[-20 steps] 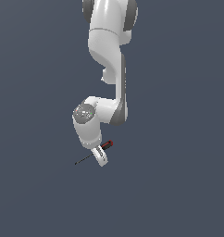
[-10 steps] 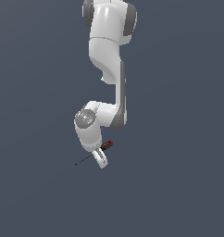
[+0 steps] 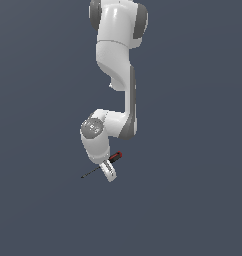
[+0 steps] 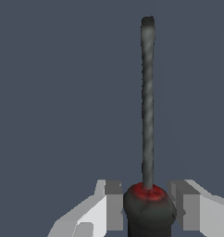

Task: Pick up the object and move it to a goal position.

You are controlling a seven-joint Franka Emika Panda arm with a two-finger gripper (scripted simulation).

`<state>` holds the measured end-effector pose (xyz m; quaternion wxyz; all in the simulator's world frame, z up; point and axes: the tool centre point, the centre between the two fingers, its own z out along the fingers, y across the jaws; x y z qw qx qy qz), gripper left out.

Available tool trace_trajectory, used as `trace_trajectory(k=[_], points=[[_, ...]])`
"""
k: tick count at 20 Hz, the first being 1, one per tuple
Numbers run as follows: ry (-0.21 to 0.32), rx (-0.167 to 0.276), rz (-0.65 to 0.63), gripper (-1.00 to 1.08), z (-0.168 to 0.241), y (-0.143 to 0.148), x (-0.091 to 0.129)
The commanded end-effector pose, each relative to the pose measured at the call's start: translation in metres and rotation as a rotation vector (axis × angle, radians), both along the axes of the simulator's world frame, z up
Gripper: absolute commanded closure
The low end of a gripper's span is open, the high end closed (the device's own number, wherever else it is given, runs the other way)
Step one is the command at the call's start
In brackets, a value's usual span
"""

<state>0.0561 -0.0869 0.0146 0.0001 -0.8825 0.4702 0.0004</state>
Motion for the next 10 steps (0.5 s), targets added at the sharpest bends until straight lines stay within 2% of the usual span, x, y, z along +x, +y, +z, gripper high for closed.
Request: trace_trajectory(k=[1, 10], points=[[-0.001, 0.0, 0.0, 1.08, 0.001, 0.0, 0.0], [-0.001, 0.0, 0.0, 1.08, 0.026, 0.001, -0.009]])
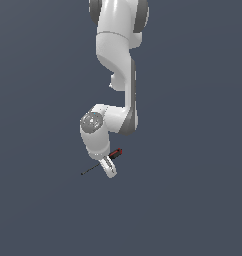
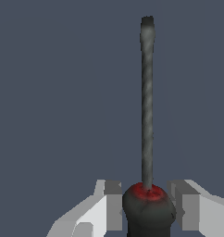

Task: Pick up the object and move it to a goal position.

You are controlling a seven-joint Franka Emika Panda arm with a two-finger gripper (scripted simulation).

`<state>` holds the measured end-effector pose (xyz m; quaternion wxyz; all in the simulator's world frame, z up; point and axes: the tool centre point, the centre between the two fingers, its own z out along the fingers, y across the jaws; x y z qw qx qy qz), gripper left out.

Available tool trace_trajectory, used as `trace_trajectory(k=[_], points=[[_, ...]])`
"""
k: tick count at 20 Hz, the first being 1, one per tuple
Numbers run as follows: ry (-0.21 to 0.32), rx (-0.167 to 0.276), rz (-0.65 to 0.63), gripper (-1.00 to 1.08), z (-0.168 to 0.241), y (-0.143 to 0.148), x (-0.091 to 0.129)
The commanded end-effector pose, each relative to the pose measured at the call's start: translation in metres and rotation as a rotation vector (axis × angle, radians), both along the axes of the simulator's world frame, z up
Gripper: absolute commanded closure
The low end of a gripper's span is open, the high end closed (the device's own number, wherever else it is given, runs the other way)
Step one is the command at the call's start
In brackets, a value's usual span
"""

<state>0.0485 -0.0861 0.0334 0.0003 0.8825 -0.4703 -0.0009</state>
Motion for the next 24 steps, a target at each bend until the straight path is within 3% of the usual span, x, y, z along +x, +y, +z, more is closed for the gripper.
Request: trace_trajectory(k=[1, 9, 24], points=[[-0.002, 0.001, 0.0, 1.08, 0.012, 0.0, -0.003], [-0.002, 0.002, 0.0, 1.08, 0.069, 0.003, -0.024], [-0.002, 0.002, -0.002, 1.08, 0.219, 0.009, -0.077]])
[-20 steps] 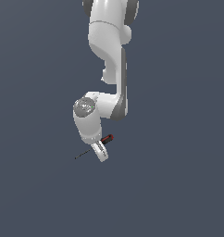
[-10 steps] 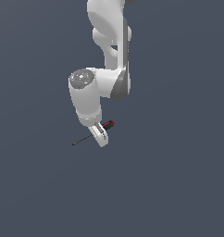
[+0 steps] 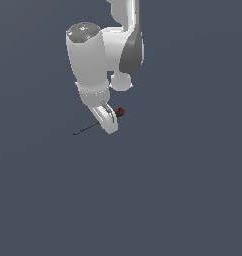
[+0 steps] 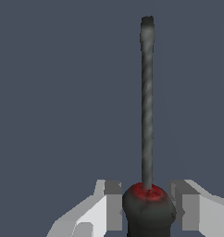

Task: Pick up the object and move it to a goal position.

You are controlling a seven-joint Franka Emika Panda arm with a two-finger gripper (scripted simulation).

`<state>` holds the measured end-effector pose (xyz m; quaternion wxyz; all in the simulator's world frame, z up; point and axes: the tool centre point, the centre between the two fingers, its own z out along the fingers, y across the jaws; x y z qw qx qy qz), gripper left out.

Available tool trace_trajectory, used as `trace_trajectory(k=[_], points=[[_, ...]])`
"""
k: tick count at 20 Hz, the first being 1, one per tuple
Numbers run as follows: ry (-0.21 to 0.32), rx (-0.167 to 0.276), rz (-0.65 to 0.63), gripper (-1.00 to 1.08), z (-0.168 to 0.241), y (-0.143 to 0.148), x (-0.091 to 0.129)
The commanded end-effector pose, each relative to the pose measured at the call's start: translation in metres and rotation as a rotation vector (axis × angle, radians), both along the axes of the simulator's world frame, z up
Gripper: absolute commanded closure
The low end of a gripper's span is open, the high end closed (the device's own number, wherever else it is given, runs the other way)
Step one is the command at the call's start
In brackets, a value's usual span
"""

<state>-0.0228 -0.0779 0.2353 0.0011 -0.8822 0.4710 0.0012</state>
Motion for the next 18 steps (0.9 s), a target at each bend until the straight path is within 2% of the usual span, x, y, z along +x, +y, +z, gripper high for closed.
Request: trace_trajectory(k=[1, 11, 18], points=[[-0.001, -0.001, 0.0, 1.08, 0.028, 0.001, -0.01], [-0.001, -0.003, -0.001, 1.08, 0.142, 0.005, -0.048], [-0.001, -0.004, 0.0, 1.08, 0.206, 0.008, -0.067]])
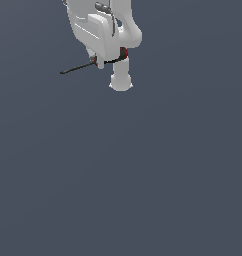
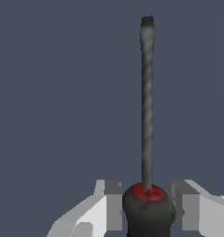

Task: Pick up the object and move it to a goal position.

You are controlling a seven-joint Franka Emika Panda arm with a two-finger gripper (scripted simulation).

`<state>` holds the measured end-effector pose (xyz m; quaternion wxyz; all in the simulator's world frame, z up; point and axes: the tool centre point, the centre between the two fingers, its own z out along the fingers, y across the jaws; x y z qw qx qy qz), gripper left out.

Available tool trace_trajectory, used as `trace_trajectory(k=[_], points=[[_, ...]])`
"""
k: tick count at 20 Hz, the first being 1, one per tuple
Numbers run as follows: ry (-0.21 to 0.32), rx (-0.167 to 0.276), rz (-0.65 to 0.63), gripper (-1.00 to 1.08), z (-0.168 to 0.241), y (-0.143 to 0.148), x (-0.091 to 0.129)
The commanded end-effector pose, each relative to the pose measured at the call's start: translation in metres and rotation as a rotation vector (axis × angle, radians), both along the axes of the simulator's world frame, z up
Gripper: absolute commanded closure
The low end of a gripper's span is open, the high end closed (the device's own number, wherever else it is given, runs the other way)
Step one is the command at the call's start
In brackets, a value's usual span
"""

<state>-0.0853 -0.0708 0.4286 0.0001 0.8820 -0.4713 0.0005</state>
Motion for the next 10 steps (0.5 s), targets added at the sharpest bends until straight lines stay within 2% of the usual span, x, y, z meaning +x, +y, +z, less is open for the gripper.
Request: trace_trajectory(k=[1, 10], points=[[0.001, 0.0, 0.0, 1.08, 0.02, 0.001, -0.006], [0.001, 0.001, 0.002, 1.08, 0.059, 0.003, -0.016]])
